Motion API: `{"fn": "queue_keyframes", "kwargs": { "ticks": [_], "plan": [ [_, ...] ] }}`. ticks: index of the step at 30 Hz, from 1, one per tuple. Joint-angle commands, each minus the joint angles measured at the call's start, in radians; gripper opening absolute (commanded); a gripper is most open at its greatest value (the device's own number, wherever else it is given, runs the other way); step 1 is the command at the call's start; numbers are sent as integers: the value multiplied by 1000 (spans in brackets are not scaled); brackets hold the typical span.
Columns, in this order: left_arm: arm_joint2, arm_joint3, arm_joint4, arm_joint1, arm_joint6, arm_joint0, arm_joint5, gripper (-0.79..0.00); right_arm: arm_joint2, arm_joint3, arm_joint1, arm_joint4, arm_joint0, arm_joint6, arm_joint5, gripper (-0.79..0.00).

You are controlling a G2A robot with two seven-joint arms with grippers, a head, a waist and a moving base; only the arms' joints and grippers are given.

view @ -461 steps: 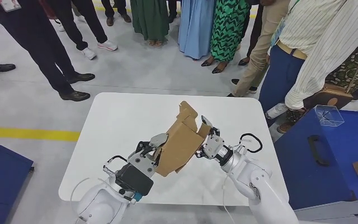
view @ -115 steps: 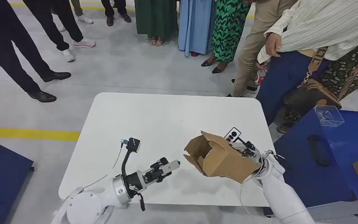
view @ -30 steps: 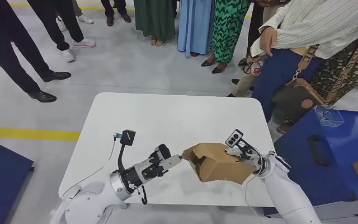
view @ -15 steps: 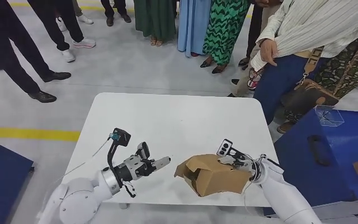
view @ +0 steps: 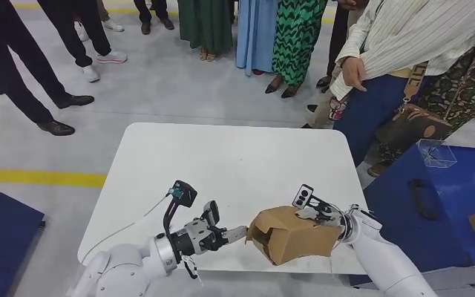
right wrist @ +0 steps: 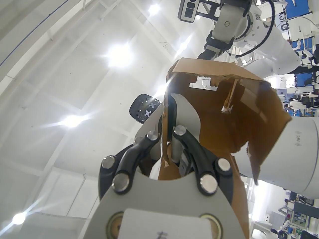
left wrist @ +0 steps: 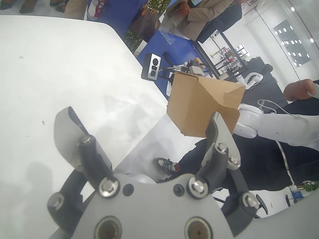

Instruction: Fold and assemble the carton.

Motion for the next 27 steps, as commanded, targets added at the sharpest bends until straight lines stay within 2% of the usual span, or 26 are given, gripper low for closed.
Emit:
{"fn": "queue_keyframes", "kwargs": {
  "ticks": [1,27],
  "plan": [
    [16,1,-2,-1,-2,-3,2,0,-4,1,5,-3,5,5,-5,-785],
    [183,113,33,-27,-50,-150,90,0,-39,6,5,-25,40,12,-12,-785]
  ]
}}
